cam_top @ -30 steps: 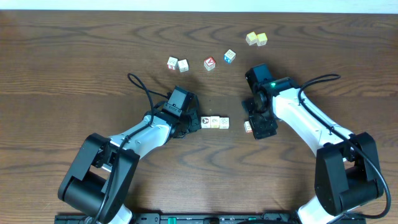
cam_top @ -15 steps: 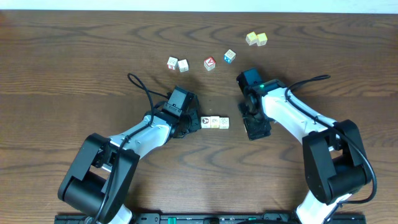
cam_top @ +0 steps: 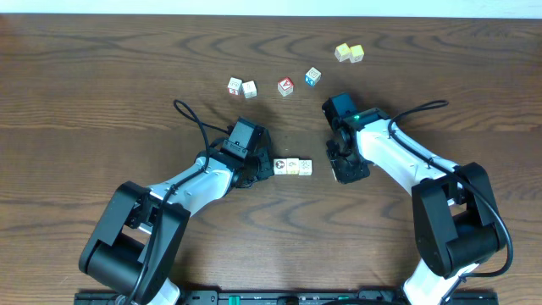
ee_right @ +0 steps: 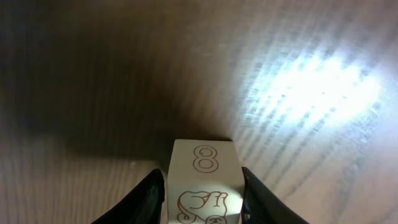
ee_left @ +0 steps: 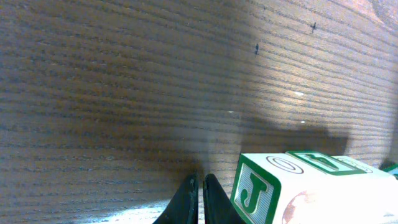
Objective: Lift 4 blocks
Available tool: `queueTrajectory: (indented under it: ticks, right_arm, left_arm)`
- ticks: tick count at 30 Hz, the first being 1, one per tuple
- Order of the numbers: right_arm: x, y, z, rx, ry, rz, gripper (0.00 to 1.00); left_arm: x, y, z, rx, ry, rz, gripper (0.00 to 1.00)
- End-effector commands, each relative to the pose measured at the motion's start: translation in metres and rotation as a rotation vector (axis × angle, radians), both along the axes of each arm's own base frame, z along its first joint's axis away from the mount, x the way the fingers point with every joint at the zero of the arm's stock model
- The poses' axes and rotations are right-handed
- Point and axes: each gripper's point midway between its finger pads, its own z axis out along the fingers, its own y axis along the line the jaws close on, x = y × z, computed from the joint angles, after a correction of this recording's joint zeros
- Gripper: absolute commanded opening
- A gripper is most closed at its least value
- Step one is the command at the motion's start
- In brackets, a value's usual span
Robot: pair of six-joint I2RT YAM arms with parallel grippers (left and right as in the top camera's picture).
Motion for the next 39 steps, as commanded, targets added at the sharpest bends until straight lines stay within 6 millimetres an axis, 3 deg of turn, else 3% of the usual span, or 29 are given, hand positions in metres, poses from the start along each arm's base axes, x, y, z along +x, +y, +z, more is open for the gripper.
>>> queueTrajectory:
  ticks: [1, 7, 13, 14, 17, 27, 39]
  right_arm:
    - [0.003, -0.006, -0.004, -0.021, 0.000, 0.130, 0.36]
    - [0.024, -0.010, 0.002, -0.016, -0.071, 0.406, 0.35]
    - [0.041, 0.009, 0.007, 0.038, -0.162, 0.757, 0.35]
    - [0.040, 0.011, 0.007, 0.045, -0.163, 0.797, 0.27]
    - [0.037, 0.015, 0.007, 0.063, -0.159, 0.849, 0.19]
    - [0.025, 0.021, 0.006, 0.102, -0.129, 0.952, 0.29]
    - [0.027, 0.028, 0.007, 0.108, -0.175, 1.177, 0.30]
  left_arm:
    - [-0.001, 0.006, -0.002, 0.035, 0.003, 0.011, 0.07]
    - [-0.001, 0.006, -0.002, 0.036, 0.003, 0.011, 0.07]
    - [-0.001, 0.006, -0.002, 0.035, 0.002, 0.011, 0.07]
    - [-0.001, 0.006, -0.002, 0.035, 0.002, 0.011, 0.07]
    - [-0.001, 0.006, -0.002, 0.036, 0.002, 0.011, 0.07]
    - [-0.001, 0.006, -0.002, 0.036, 0.002, 0.011, 0.07]
    - [-0.001, 0.006, -0.002, 0.035, 0.002, 0.011, 0.07]
